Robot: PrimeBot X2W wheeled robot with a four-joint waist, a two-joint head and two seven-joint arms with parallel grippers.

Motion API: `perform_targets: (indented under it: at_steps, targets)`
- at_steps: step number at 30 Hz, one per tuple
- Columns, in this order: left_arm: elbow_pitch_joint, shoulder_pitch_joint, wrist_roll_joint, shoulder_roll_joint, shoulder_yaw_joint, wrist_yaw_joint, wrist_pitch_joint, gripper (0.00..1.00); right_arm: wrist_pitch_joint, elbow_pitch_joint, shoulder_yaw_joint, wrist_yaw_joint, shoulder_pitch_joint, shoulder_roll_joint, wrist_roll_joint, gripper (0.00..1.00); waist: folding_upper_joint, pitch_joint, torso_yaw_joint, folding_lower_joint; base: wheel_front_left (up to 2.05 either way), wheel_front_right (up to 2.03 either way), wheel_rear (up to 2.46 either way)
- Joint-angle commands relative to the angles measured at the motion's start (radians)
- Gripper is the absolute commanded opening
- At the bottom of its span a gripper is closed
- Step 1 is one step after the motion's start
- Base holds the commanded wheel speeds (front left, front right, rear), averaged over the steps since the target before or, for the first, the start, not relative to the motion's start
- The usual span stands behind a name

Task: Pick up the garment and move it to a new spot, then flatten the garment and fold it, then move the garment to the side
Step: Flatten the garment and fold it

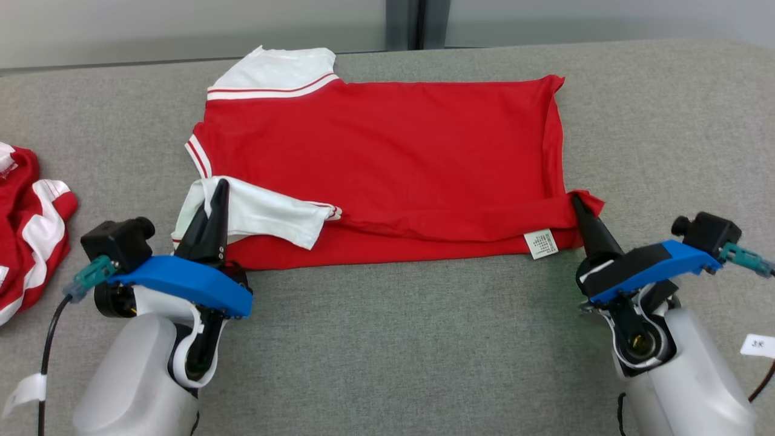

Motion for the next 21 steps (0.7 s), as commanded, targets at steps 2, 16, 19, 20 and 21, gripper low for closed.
perform_targets:
  at_steps: [2, 16, 19, 20, 21]
  targets:
    - [0.049, -0.049, -0.008, 0.007, -0.018, -0.002, -0.014, 0.33, -0.009, 0.038, 0.013, 0.0, -0.047, 0.002, -0.018, 1.0, -0.0003, 0.01, 0.004, -0.0002, 0.0, 0.0, 0.0]
    - [0.139, -0.004, -0.017, 0.037, -0.034, -0.002, -0.089, 1.0, -0.147, 0.048, 0.118, 0.0, 0.011, -0.12, -0.113, 1.0, -0.0003, -0.026, 0.014, -0.0002, 0.0, 0.0, 0.0]
    - [0.134, 0.043, 0.009, 0.051, -0.025, -0.002, -0.091, 1.0, -0.169, 0.056, 0.134, 0.0, 0.035, -0.152, -0.146, 1.0, -0.0003, -0.035, 0.014, -0.0002, 0.0, 0.0, 0.0]
    - [0.132, 0.059, 0.018, 0.051, -0.023, -0.002, -0.091, 1.0, -0.171, 0.063, 0.134, 0.0, 0.041, -0.157, -0.149, 1.0, -0.0003, -0.037, 0.014, -0.0002, 0.0, 0.0, 0.0]
    - [0.134, 0.074, 0.024, 0.052, -0.021, -0.002, -0.091, 1.0, -0.174, 0.069, 0.135, 0.0, 0.042, -0.165, -0.159, 1.0, -0.0003, -0.037, 0.015, -0.0002, 0.0, 0.0, 0.0]
